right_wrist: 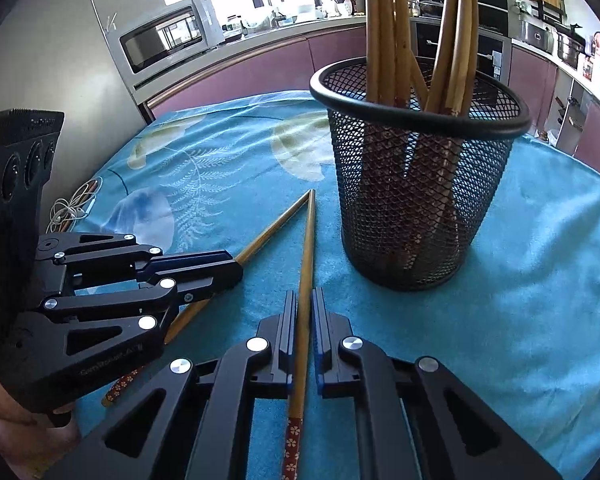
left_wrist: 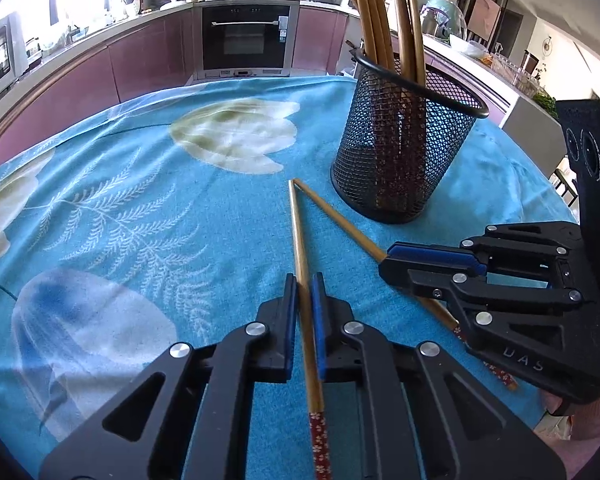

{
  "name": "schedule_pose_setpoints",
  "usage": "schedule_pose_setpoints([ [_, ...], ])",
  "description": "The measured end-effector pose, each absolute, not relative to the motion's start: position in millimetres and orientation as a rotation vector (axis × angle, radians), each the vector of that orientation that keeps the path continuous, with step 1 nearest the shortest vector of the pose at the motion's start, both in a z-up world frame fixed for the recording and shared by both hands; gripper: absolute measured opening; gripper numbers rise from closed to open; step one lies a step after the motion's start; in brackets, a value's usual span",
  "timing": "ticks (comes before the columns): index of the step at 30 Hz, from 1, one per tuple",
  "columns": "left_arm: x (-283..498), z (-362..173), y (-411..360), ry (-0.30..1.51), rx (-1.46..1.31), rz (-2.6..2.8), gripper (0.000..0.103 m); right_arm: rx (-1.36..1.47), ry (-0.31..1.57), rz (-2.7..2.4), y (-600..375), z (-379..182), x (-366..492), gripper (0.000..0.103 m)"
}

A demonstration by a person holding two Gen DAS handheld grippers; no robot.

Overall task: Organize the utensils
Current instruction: 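Lift the left gripper's chopstick upright over the mesh cup while the right gripper raises its chopstick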

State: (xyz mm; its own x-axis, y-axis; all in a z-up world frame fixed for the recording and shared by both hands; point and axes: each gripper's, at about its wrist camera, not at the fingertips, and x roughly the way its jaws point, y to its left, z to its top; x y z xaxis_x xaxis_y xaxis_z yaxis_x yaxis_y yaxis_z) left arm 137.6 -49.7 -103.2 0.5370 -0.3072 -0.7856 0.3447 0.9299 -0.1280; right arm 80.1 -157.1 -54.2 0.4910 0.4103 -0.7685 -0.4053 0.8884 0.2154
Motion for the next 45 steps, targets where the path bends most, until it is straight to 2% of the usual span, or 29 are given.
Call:
schedule_pose_setpoints([
  [21, 96.6, -36.3, -32.4, 0.788, -0.058, -0.52, 0.008, 0.171, 0.778, 0.621, -197.5, -1.6, 44.6, 0.006],
  [45, 85.6, 23.6, -31.7, 0.648, -0.105, -0.58, 0.008, 0.196, 0.581, 0.601, -231.7, 53.4, 34.7, 0.006],
])
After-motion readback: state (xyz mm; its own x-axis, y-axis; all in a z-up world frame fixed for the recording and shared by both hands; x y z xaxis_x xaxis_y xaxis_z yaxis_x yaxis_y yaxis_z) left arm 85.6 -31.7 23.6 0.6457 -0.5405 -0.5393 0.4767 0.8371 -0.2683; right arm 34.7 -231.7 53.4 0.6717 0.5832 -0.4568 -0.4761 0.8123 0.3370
